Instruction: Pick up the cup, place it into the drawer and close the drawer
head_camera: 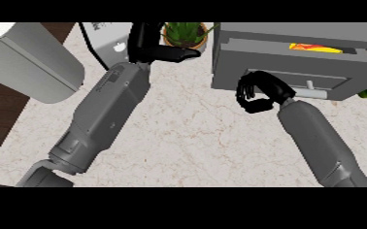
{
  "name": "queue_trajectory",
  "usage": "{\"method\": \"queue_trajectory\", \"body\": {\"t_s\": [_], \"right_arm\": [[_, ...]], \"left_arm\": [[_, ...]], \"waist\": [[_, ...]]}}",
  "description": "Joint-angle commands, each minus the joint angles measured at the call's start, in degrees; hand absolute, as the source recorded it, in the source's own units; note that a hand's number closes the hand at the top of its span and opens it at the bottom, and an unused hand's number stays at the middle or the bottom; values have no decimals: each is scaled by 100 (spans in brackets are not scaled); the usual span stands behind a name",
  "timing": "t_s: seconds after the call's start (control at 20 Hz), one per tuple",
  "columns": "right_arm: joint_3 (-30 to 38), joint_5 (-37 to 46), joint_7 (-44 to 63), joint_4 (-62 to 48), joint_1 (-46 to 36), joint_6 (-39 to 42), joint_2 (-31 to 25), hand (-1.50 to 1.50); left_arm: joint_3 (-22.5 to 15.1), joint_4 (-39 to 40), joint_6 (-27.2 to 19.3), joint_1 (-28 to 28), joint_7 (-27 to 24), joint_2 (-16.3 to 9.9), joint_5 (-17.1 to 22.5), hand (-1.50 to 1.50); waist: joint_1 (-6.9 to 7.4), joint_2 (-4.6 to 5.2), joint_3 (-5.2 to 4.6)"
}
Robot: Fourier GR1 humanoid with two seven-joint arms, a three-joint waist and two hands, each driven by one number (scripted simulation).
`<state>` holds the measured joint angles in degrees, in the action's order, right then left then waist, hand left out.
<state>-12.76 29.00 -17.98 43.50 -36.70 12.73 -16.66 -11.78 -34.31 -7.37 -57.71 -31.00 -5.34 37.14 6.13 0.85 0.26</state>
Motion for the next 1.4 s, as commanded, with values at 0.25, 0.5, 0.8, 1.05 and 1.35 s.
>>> {"method": "queue_trajectory", "body": {"t_s": [0.25, 0.5, 0.8, 1.05, 1.35], "right_arm": [[997, -278, -431, -1494, -1372, -489, -460, 150], [1316, -589, -178, -1514, -1731, -300, -609, 150], [1428, -775, -226, -1364, -1711, 4, -891, 150], [1517, -964, -187, -1207, -1694, 313, -1038, 150], [1560, -1095, -162, -1025, -1587, 486, -1110, 150]], "left_arm": [[-88, -523, 355, 606, 245, -414, 16, -150], [-143, -608, 534, 781, 279, -468, 18, -150], [-180, -762, 753, 932, 305, -542, 48, -150], [-153, -851, 897, 994, 336, -557, 126, -150], [-178, -925, 957, 1051, 335, -575, 119, -150]], "waist": [[320, 97, 7], [443, 145, 2], [575, 170, 1], [637, 193, -7], [657, 206, -5]]}}
